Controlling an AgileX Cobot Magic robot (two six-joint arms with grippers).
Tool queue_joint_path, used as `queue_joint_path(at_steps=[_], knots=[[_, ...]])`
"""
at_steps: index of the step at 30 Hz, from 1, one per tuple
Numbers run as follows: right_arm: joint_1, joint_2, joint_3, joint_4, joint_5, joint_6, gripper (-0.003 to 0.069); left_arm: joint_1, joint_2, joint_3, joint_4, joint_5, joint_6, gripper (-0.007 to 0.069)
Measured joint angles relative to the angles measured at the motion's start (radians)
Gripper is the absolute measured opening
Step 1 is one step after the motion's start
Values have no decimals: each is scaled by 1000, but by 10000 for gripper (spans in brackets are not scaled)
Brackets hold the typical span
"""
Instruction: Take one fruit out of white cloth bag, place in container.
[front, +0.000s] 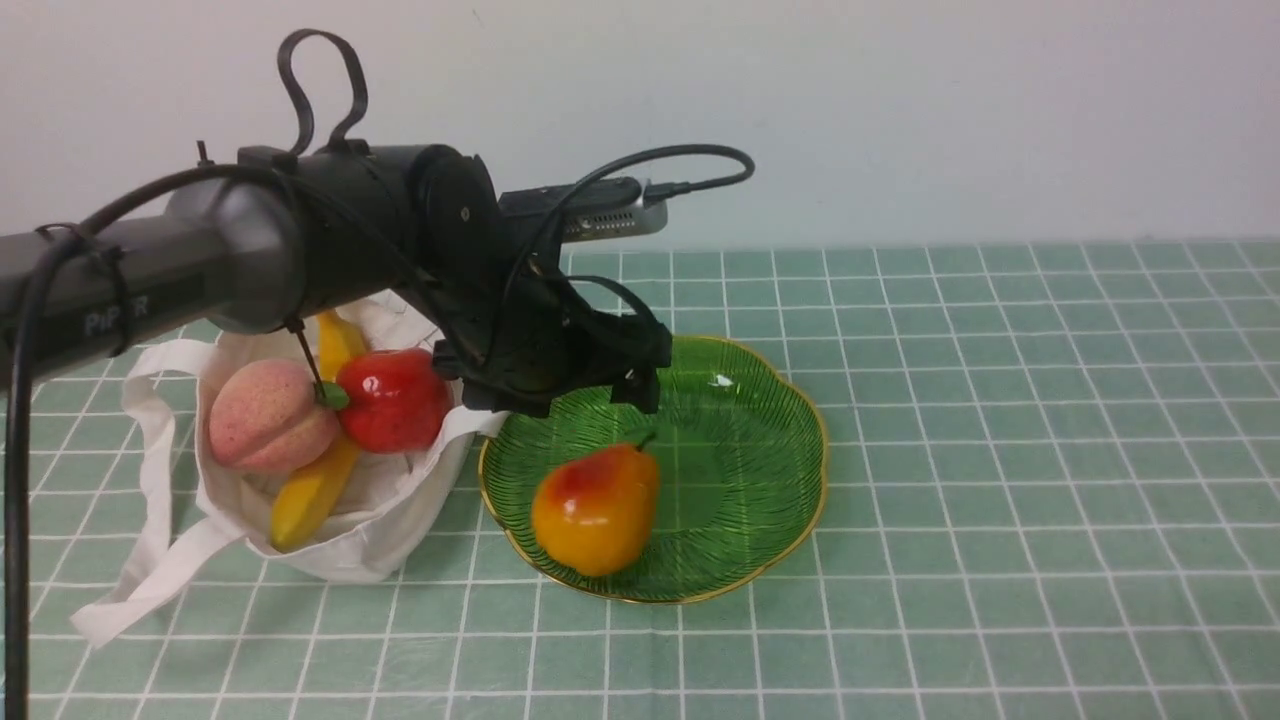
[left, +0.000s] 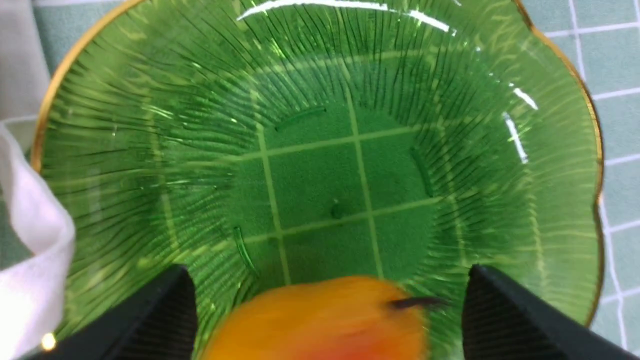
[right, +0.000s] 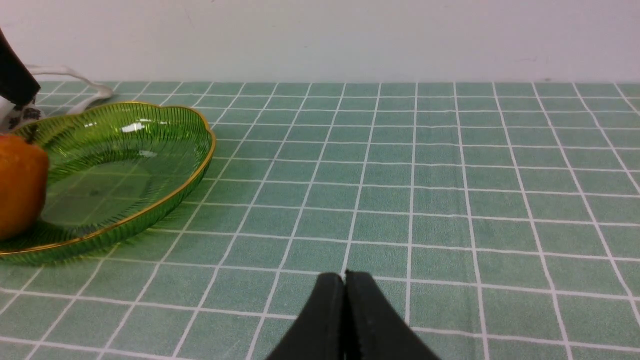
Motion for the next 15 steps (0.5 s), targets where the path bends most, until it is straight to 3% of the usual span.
queue_joint_path(at_steps=[4, 7, 11, 15], knots=[[0, 0, 0, 0, 0, 0, -15, 7, -33, -83, 40, 113, 5, 556], [0, 0, 0, 0, 0, 0, -15, 8, -77, -168, 122, 230, 11, 407], [0, 0, 0, 0, 0, 0, -15, 8, -175, -281, 259, 452, 30, 108], [0, 0, 0, 0, 0, 0, -15, 8, -273, -283, 328, 530, 48, 12]])
